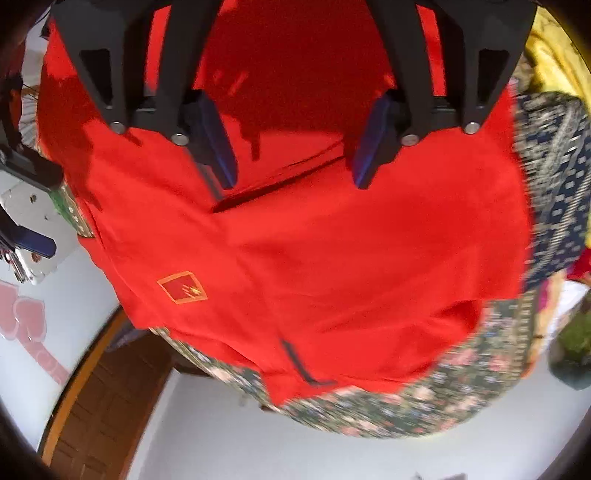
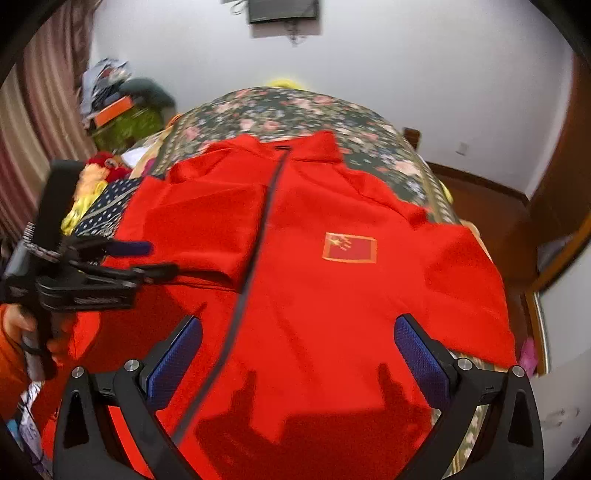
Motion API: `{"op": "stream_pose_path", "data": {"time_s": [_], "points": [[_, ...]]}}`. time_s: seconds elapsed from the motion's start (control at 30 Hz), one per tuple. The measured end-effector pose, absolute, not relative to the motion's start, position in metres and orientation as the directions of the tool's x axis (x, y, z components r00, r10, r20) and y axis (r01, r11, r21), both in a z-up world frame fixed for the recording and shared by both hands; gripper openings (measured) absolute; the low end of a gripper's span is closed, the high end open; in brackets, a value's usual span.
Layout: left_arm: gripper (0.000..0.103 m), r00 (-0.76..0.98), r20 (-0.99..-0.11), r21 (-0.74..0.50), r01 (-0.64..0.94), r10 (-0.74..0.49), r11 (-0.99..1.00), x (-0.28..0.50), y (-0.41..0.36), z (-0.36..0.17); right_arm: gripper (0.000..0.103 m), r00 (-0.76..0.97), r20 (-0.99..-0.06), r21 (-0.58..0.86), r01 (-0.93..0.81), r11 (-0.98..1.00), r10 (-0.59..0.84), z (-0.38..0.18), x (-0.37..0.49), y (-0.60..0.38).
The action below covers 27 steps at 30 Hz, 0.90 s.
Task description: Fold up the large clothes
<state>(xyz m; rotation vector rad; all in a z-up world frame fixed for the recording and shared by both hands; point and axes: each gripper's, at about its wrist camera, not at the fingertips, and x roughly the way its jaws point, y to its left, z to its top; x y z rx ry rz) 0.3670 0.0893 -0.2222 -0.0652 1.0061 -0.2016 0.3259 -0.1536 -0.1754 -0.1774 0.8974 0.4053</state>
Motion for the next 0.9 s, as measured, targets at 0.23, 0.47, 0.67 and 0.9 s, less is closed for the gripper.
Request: {"op": "stream_pose_path", "data": {"time_s": [0.23, 0.47, 0.67, 0.9], "points": [[0.073, 0.573, -0.820, -0.071, -0.094, -0.004, 0.993, 0.338, 0.201, -0.223, 0.103, 0.493, -0.817, -0.010, -0.532, 0.847, 0.301, -0.183, 0.339, -0.082], [0.073, 0.515, -0.857, -0.108, -0.225, 0.025, 0.968, 0.327, 0.266, -0.269, 0.103, 0.423, -0.847, -0.052, -0.671, 0.740, 0.323, -0.212, 0.350, 0.009], [0.073, 0.453, -0.891, -0.074, -0.216, 0.033, 0.974, 0.325, 0.273, -0.318, 0.101, 0.361, -0.873, -0.072, -0.760, 0.646, 0.327, -0.250, 0.359, 0.078], [0.080, 0.498, -0.863, -0.011, -0.192, 0.088, 0.981, 0.320, 0.261, -0.331, 0.068, 0.364, -0.893, -0.126, -0.767, 0.630, 0.264, -0.291, 0.373, 0.108]]}}
